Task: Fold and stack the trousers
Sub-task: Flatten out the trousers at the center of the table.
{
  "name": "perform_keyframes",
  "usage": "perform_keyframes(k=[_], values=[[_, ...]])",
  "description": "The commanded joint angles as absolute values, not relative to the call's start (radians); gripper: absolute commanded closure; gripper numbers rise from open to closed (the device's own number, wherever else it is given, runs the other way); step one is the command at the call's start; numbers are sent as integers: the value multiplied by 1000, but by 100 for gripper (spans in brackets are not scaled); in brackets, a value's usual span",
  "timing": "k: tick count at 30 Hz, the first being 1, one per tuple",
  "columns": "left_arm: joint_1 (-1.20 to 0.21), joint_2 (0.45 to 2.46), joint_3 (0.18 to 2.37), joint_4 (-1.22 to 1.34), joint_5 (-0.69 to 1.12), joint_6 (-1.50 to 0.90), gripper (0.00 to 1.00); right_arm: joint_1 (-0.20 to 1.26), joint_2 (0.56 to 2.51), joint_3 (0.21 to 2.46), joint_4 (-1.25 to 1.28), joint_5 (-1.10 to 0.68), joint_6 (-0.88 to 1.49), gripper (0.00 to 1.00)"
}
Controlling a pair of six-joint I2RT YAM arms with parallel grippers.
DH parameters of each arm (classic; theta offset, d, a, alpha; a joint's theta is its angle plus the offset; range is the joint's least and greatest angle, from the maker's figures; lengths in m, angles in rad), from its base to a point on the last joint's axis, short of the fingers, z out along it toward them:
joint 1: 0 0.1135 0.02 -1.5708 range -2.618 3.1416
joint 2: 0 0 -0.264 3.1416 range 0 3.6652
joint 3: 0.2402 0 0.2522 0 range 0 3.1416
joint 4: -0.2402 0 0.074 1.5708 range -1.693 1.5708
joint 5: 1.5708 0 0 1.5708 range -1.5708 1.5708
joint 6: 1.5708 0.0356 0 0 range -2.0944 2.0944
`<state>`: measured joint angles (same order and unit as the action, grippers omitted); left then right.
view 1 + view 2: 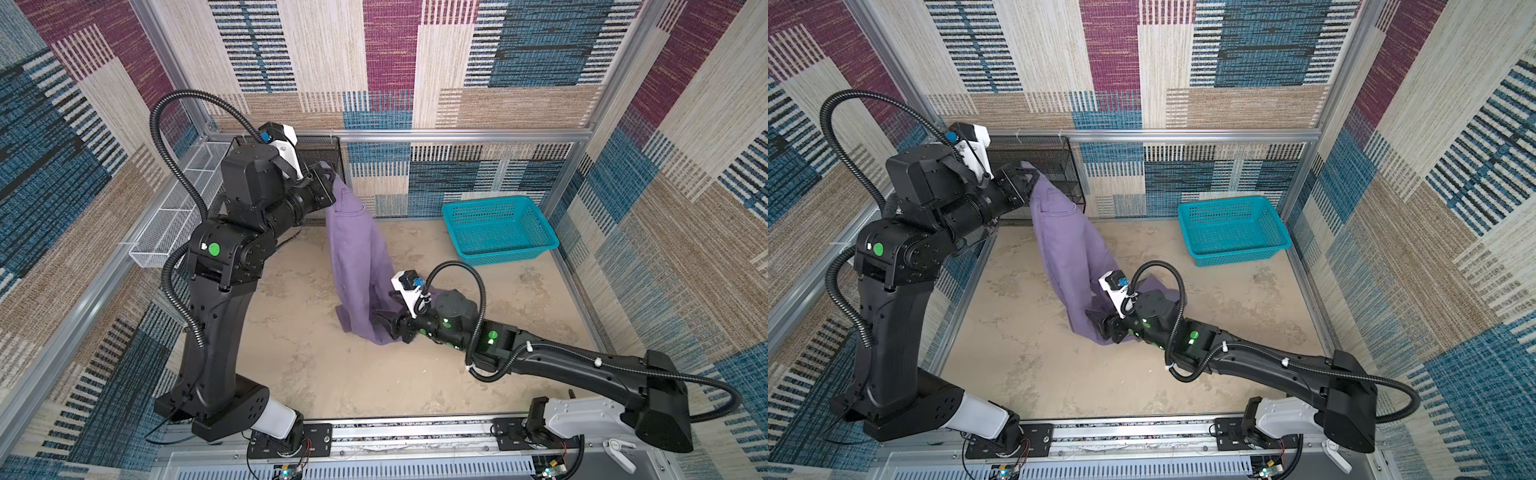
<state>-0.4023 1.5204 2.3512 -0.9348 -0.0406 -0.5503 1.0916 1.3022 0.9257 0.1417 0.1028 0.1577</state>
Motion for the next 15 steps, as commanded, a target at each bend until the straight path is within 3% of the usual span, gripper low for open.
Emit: perform_keyframes(k=[1,10,15], values=[[-403,1529,2400,-899,-143,-550,100,1135,1405,922,294,177,196,24],[-403,1535,2489,-901,-220,-495,100,1118,1668,934,406,306,276,13],[-403,1519,2508,-903,-263,-444,100,977,1640,866,410,160,407,34]])
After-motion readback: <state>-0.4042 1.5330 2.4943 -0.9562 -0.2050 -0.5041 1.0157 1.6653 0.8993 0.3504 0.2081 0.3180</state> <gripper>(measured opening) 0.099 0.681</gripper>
